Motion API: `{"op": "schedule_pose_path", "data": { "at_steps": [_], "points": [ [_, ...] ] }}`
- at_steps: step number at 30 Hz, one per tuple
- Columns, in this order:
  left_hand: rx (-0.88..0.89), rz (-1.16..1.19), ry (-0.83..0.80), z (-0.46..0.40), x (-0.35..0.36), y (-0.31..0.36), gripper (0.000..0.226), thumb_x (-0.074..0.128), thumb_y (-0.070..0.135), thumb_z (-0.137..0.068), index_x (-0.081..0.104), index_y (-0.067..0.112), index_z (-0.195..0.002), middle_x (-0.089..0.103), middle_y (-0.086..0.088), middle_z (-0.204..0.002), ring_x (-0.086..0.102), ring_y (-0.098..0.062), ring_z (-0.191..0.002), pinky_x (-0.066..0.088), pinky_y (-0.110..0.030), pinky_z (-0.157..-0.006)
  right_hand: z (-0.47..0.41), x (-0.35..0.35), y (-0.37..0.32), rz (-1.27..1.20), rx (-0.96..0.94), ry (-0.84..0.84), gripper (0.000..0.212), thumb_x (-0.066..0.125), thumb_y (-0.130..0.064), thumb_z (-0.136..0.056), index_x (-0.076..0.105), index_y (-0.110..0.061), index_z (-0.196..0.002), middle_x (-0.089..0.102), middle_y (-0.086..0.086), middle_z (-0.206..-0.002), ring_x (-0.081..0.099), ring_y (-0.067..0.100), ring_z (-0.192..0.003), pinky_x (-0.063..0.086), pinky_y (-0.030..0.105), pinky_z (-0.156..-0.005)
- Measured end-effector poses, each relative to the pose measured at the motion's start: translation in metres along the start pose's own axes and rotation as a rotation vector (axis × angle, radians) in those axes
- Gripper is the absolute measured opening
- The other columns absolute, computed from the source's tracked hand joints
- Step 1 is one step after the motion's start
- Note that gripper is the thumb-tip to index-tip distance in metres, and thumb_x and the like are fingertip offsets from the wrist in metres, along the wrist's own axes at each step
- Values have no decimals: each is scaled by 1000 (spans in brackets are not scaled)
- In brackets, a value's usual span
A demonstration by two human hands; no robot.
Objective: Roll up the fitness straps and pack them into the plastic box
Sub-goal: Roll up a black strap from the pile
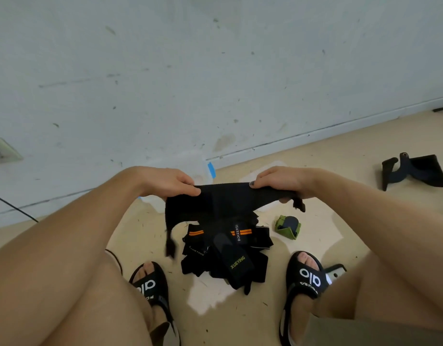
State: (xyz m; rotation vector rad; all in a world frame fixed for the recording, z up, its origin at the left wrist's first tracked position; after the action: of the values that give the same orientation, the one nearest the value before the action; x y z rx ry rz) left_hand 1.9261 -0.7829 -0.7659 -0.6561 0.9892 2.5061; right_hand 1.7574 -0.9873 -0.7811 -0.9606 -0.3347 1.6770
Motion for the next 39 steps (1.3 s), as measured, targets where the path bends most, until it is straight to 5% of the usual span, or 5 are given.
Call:
{"op": "schedule_pose_path", "data": {
  "at_steps": [6, 12, 22, 29, 39],
  "points": [
    [-28, 28, -48, 3, 5, 1, 37, 60, 54, -98, 67, 21, -82, 66, 14, -70, 64, -5, -68, 48, -22, -74, 1, -22, 3, 479, -24, 247, 32, 61, -38, -101, 66, -8, -94, 62, 8, -97, 56, 24, -88, 41, 33, -73],
    [-105, -14, -178, 10, 18, 3, 36, 66, 47, -97, 73, 17, -116, 77, -2, -112, 74, -19, -105, 54, -36, -102, -7, -24, 21, 624, 50, 359, 25, 51, -33, -106, 54, -16, -87, 61, 10, -107, 52, 27, -95, 38, 32, -79],
    [-18, 63, 267, 4, -8, 27, 25, 49, 35, -106, 63, 15, -100, 63, -9, -103, 59, -18, -88, 47, -29, -73, -36, 36, -4, 906, -74, 351, 56, 51, -24, -101, 35, -20, -154, 45, 16, -145, 45, 36, -132, 44, 45, -104],
    [1, 85, 382, 6, -23, 18, 24, 52, 34, -104, 55, 13, -117, 61, -8, -109, 61, -22, -98, 50, -35, -81, -75, 139, 26, 792, 10, -115, 43, 54, -17, -100, 52, -9, -142, 59, 16, -137, 56, 34, -125, 49, 38, -98],
    [-32, 162, 249, 0, -23, -20, 65, 74, 16, -89, 35, 26, -140, 56, -6, -130, 63, -29, -107, 56, -49, -96, -126, 183, 121, 361, 248, 147, 84, 71, -45, -92, 30, -19, -160, 46, 10, -150, 53, 31, -132, 52, 41, -104]
  ]
}}
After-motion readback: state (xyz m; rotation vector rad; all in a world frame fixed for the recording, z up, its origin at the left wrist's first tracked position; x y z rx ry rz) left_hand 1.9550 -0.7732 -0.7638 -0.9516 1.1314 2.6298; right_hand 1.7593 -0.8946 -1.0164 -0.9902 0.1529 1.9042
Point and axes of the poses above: each hand's wrist, its own z-axis away from the middle knuckle, its own x-axis out of the palm, y = z × x, the point moved 6 cm from there along -z, towards the middle knuckle
